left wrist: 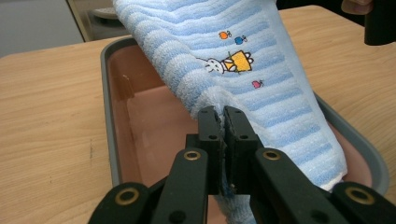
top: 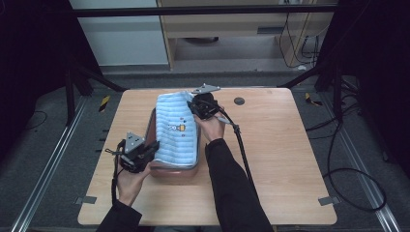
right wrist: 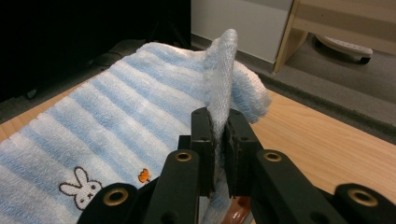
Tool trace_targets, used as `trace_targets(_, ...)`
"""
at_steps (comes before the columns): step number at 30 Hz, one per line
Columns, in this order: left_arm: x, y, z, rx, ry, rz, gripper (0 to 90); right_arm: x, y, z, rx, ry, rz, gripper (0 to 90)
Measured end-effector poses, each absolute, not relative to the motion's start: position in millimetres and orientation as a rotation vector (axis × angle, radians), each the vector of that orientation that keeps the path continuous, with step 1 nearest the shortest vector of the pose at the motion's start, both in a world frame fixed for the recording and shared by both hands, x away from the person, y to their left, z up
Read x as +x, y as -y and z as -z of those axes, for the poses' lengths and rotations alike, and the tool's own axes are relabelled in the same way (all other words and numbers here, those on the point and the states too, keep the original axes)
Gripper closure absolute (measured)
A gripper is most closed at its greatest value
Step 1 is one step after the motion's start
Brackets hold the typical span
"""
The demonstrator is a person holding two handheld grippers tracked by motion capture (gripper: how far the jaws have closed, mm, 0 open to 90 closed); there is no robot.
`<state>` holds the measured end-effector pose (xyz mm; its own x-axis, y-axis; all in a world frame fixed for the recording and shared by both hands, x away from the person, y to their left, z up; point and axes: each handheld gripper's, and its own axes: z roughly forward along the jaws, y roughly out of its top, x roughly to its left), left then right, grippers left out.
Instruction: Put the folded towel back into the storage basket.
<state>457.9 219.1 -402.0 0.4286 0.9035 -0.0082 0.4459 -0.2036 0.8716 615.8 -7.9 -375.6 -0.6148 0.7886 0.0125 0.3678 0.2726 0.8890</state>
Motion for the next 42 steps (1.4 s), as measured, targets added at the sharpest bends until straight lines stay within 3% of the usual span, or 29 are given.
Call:
trace_targets(24,463.3,-224.5,425.7,1.856,-1.221,-0.654,84.4,620.1,3.9,412.9,1.085,-2.168,-1.230,81.1)
trace_targets(28,463.1,-224.9,425.1,1.846,-1.226,-0.679,77.6,620.3,2.4,416.6,1.095,-2.184,-1.202,76.9)
trace_targets(30,462.3,-225.2,423.0,1.837,-1.221,-0.697,70.7,620.0,4.1,418.0,1.090,-2.173,-1.197,69.7)
trace_targets(42,454.4,-235.7,402.0,1.770,-1.167,-0.727,60.8,607.1,27.5,396.1,1.079,-2.061,-1.250,46.3)
